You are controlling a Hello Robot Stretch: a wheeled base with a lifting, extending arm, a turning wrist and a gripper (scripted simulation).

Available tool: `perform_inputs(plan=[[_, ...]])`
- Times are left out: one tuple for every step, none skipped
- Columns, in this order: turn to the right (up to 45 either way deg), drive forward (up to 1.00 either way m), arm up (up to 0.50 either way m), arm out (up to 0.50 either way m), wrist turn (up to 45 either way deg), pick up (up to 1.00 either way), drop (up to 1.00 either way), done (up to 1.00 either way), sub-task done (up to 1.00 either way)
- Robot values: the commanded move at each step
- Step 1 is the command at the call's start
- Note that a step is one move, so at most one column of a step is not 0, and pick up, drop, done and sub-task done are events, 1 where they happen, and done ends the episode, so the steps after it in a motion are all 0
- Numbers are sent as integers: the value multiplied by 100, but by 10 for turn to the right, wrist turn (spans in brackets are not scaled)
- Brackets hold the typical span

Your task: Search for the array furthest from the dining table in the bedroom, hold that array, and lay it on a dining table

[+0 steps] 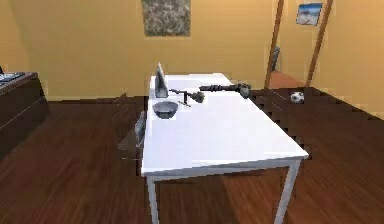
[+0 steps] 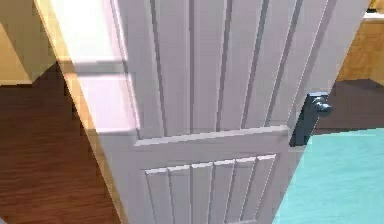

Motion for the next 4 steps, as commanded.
perform_inputs(plan=[[270,0,0,0,0,0,0,0,0],[0,35,0,0,0,0,0,0,0],[-450,0,0,0,0,0,0,0,0],[-450,0,0,0,0,0,0,0,0]])
